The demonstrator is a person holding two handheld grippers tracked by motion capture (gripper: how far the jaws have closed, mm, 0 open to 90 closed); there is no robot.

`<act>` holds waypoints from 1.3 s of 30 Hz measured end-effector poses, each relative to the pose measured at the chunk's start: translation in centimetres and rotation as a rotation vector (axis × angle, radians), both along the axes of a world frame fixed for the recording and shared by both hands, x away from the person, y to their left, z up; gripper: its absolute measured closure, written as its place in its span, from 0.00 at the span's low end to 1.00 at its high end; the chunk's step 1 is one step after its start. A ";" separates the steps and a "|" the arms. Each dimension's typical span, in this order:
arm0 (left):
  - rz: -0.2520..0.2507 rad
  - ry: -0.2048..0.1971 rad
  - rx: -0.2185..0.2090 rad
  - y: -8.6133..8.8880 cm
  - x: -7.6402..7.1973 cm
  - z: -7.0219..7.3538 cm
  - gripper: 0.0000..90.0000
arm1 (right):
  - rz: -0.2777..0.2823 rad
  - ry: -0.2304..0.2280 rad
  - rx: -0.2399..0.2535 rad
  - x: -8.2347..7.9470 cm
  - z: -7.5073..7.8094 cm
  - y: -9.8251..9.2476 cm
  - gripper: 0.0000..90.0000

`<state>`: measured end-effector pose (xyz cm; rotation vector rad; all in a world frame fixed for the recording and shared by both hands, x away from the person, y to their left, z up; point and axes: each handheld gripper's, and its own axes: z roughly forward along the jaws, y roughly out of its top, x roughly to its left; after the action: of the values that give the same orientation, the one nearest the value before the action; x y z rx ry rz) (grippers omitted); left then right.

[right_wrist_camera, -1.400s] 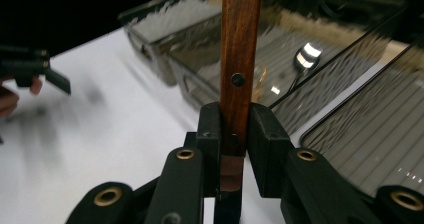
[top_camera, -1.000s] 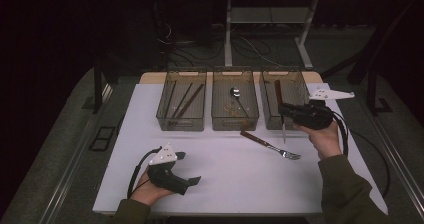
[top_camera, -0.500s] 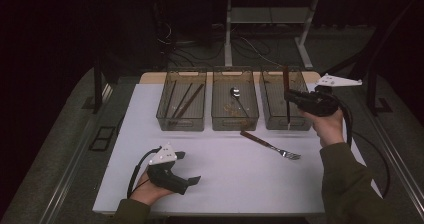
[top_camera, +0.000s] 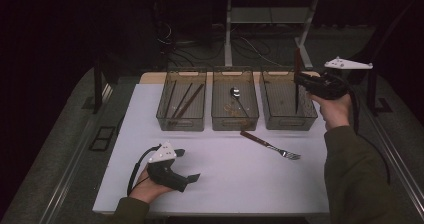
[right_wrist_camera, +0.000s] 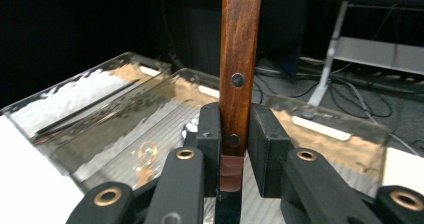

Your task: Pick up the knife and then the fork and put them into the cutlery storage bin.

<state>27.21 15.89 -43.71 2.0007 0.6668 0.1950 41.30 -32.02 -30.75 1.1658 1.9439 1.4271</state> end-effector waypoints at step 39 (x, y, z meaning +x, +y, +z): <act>-0.028 0.002 0.012 -0.4 -0.5 0.0 0.00 | -0.120 0.206 -0.186 3.0 -7.3 -2.9 0.85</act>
<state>26.70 15.47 -43.68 2.0210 0.6399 0.1802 44.35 -34.88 -38.01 1.3592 2.0545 1.0760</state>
